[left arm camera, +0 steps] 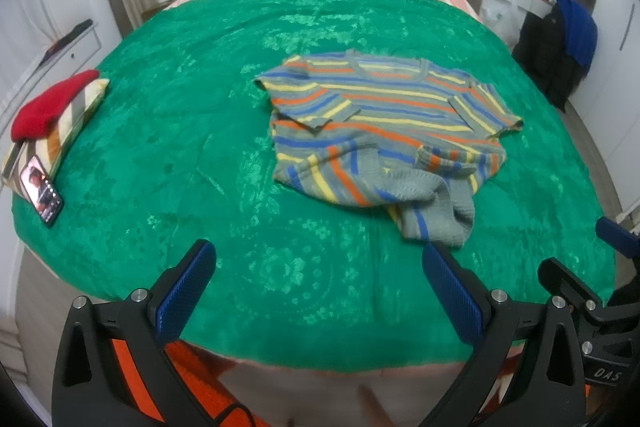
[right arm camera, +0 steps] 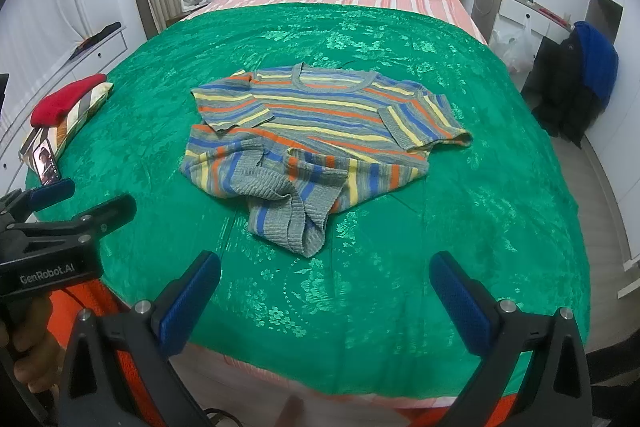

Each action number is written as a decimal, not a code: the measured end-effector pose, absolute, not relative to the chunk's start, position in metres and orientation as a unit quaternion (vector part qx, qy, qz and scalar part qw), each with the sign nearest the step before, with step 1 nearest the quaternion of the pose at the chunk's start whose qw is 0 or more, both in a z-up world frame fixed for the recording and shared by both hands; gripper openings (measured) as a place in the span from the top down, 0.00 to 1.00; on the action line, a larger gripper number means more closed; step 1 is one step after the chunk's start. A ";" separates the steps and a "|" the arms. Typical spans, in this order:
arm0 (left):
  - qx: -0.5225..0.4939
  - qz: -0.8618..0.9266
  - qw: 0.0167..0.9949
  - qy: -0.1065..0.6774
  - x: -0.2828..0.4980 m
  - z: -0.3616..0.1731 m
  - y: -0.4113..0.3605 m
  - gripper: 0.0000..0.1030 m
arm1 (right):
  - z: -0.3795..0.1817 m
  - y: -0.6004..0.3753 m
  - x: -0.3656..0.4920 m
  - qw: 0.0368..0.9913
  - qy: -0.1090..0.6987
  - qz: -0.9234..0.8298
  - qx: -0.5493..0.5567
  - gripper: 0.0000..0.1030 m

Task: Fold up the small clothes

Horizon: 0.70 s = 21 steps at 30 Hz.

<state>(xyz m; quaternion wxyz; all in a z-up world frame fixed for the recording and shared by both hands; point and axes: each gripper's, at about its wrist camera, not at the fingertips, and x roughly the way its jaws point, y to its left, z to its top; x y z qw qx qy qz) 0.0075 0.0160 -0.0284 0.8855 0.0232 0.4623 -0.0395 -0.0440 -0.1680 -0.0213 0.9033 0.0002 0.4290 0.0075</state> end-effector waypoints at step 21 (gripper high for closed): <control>-0.036 -0.010 0.863 0.503 0.020 -0.059 0.059 0.00 | -0.120 -0.214 0.091 0.882 0.450 0.117 0.077 0.29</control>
